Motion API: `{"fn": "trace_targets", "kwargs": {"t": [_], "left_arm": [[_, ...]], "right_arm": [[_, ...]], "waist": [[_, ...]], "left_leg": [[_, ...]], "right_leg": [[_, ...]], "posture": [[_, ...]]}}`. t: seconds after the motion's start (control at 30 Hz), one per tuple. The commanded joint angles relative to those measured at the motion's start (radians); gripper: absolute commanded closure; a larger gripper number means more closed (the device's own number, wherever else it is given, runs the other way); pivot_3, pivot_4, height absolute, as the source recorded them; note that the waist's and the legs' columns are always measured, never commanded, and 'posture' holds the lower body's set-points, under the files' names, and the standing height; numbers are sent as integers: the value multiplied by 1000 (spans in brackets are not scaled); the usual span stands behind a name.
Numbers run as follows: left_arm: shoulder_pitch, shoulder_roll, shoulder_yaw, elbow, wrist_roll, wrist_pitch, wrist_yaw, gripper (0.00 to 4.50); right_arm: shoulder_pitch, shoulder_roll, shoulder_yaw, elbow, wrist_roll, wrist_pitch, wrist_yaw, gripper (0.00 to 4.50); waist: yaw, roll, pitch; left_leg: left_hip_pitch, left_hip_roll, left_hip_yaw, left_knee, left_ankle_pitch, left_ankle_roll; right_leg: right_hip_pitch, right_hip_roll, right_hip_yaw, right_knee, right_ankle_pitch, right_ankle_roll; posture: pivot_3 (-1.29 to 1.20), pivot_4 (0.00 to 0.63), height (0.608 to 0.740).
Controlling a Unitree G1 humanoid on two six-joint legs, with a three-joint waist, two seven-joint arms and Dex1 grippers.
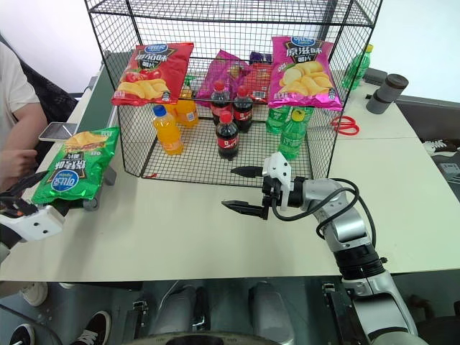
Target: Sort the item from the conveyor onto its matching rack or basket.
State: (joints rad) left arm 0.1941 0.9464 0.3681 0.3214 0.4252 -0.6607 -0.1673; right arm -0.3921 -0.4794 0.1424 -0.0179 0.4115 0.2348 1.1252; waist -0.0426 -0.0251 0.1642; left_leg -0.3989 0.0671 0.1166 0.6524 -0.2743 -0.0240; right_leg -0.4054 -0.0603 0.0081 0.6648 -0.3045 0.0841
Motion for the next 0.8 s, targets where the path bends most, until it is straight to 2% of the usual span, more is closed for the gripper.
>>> {"fn": "trace_targets", "kwargs": {"t": [0.03,0.3,0.4,0.53,0.63,0.73,0.8], "left_arm": [[-12,18,-2,-9,-15,2,8,0],[-28,20,-29,-10,-34,32,-29,0],[-31,20,-41,-18,-53,33,-53,893],[-32,18,-36,-33,-65,34,-63,2782],[-31,21,-32,-38,-72,36,-69,4378],[-24,24,-18,-61,-81,37,-77,4446],[-16,23,1,-98,-139,35,-109,4446]], "right_arm": [[-3,-9,-20,-39,4,-14,-2,31],[-2,-22,-35,-35,0,-18,-12,31],[1,-21,-36,-41,2,-14,-18,0],[8,-20,-32,-48,3,-15,-23,0],[7,-21,-33,-46,3,-16,-24,0],[6,-22,-35,-37,-2,-24,-24,0],[6,-20,-34,-34,-3,-28,-23,0]], "waist": [[0,0,0],[1,0,0],[0,0,0],[1,0,0],[0,0,0],[1,0,0],[1,0,0]], "left_leg": [[0,0,0,0,0,0],[0,0,0,0,0,0],[0,0,0,0,0,0],[0,0,0,0,0,0],[0,0,0,1,0,0],[0,0,0,1,0,0],[0,0,0,1,0,0]], "right_leg": [[0,0,0,0,0,0],[0,2,0,0,0,0],[0,2,0,0,0,0],[0,2,0,0,0,0],[0,2,0,0,0,0],[0,2,0,0,0,0],[0,2,0,0,0,0]], "posture": [[0,150,740],[0,150,740],[0,150,740],[0,150,740],[0,150,740],[0,150,740],[0,150,740]]}}
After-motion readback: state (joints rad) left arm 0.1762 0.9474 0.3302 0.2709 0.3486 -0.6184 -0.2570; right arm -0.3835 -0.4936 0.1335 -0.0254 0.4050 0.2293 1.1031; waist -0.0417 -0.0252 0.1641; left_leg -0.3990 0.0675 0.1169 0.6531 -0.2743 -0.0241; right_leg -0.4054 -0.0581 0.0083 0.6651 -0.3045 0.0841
